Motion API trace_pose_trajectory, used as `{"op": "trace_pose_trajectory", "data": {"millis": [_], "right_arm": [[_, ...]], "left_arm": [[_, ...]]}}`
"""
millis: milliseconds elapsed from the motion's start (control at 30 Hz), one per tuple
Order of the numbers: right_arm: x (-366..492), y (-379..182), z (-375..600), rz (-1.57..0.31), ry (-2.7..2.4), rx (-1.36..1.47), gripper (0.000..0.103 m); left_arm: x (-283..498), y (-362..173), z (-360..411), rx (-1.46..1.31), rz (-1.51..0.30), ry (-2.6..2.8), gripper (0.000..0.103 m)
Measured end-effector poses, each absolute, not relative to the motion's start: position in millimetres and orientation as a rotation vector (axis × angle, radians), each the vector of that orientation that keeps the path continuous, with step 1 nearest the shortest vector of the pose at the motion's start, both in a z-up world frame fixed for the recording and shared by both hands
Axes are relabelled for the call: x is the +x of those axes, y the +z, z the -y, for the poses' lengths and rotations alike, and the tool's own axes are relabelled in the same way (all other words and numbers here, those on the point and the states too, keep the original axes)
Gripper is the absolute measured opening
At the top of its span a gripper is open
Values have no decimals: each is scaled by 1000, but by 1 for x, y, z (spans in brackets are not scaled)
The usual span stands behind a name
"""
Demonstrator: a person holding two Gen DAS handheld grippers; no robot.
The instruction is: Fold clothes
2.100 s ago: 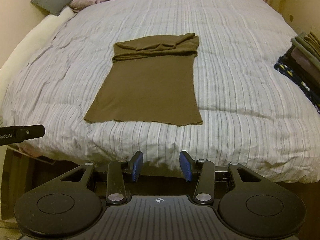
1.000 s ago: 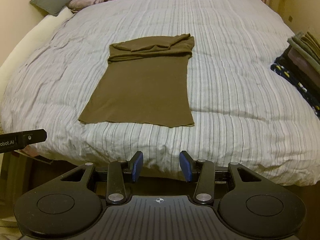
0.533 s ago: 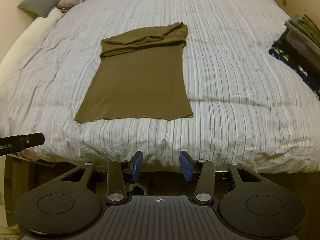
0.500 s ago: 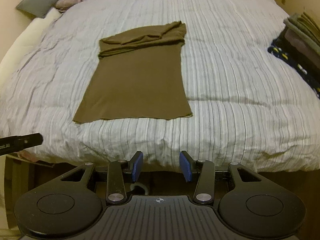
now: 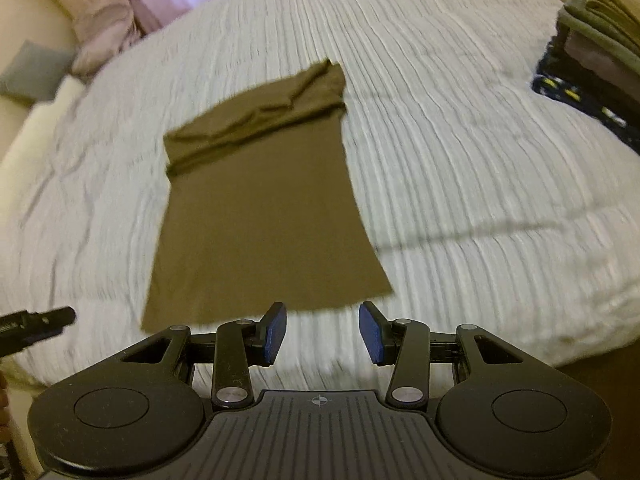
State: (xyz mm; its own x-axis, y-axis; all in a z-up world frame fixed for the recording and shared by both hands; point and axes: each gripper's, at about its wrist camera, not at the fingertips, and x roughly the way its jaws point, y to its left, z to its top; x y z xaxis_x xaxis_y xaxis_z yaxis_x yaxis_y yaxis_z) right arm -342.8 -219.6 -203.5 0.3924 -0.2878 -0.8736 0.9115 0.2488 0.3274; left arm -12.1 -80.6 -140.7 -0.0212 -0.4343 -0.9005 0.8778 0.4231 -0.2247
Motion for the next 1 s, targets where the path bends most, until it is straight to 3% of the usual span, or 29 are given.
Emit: {"op": "trace_pose_trajectory", "data": {"millis": [467, 733, 1000], "right_arm": [[-336, -293, 275, -741, -901, 1154, 44], [-336, -349, 305, -827, -863, 1086, 44], [-369, -407, 331, -754, -717, 1233, 44]], "left_arm": [[77, -260, 129, 577, -1342, -1248, 47], [104, -326, 131, 507, -1423, -1260, 47], [122, -357, 121, 357, -1462, -1403, 45]]}}
